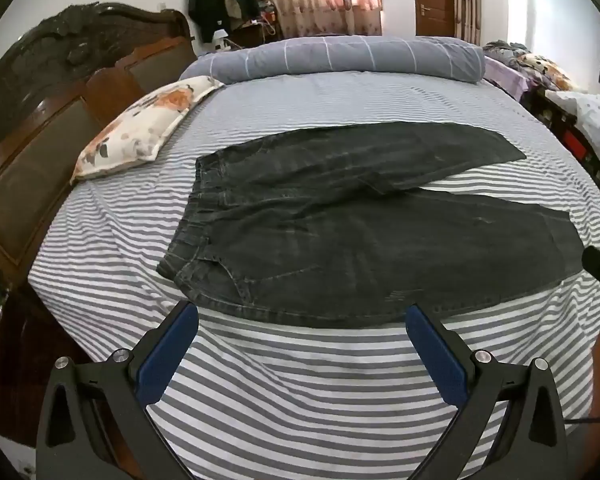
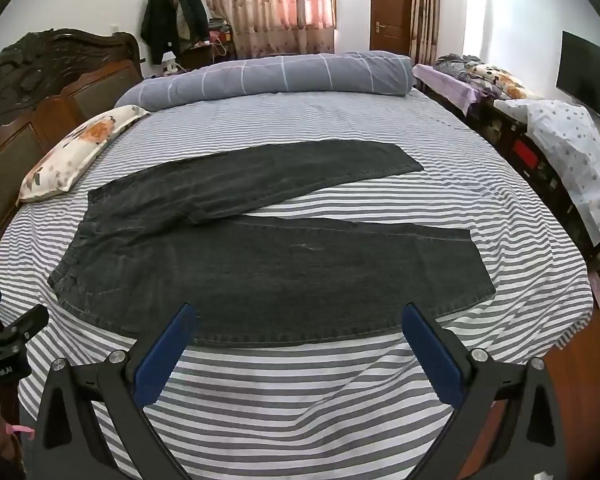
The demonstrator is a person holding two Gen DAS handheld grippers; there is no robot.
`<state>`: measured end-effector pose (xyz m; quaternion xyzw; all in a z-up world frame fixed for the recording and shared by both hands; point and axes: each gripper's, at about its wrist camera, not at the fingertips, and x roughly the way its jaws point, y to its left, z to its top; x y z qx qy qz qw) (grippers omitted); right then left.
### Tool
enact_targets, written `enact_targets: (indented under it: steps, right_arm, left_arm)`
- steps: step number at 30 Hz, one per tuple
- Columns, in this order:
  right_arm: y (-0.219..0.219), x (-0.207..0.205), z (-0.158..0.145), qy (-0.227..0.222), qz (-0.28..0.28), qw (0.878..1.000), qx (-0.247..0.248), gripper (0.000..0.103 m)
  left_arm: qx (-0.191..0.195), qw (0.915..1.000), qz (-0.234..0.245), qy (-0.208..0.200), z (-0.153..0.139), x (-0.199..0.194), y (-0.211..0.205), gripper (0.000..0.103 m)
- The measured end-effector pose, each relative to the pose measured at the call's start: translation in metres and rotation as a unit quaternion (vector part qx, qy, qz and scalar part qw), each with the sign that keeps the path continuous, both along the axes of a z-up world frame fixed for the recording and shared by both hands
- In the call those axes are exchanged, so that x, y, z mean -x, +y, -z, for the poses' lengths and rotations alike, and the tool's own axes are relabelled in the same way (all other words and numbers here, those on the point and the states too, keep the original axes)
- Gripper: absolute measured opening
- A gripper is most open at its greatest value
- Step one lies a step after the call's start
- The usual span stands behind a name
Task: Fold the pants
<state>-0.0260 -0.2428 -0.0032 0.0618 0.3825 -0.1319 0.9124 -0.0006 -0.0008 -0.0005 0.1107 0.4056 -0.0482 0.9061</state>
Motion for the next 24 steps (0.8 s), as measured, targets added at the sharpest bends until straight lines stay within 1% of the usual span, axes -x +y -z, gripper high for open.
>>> enact_targets:
  steps: [3,4,6,7,8,10,12,16,24]
  right_arm:
    - [0.0,0.001,-0.001,-0.001,-0.001,1.0,-0.002,0.102]
    - [0.0,0.002,-0.001,-0.001,-0.001,1.0,-0.002,0.102]
    - [-0.001,0.0,0.001,0.001,-0.003,1.0,-0.003,0.102]
    - [0.002,0.0,0.001,0.001,-0.004,1.0,-0.003,0.102]
    - [0.003,0.0,0.001,0.002,-0.004,1.0,-0.003,0.102]
    - [0.001,0.0,0.002,0.002,-0.004,1.0,-0.004,0.102]
    - [0.002,-0.001,0.002,0.005,-0.002,1.0,-0.006,0.102]
    - [0.0,-0.002,0.004,0.004,-0.001,1.0,-0.018,0.102]
    - [0.003,-0.001,0.005,0.005,-0.012,1.0,-0.012,0.102]
  left_arm:
    - [-0.005,1.0,-0.005,-0.003,0.002,0.005,-0.007,0.103]
    - [-0.001,1.0,-0.006,0.007,0.009,0.004,-0.009,0.103]
    - [0.024,0.9993,-0.007,0.026,0.008,-0.004,0.001,0.103]
    - [0.024,0.9995,-0.008,0.018,0.007,0.002,0.001,0.103]
    - [0.026,0.9995,-0.009,0.018,0.007,0.002,0.003,0.103]
    - [0.025,0.9993,-0.009,0.026,0.008,-0.004,0.007,0.103]
    - [0.017,0.9995,-0.01,0.025,0.009,-0.005,0.007,0.102]
    - [0.017,0.9996,-0.007,0.02,0.01,-0.003,0.007,0.102]
    - [0.013,0.9997,-0.001,0.019,0.011,-0.002,0.005,0.102]
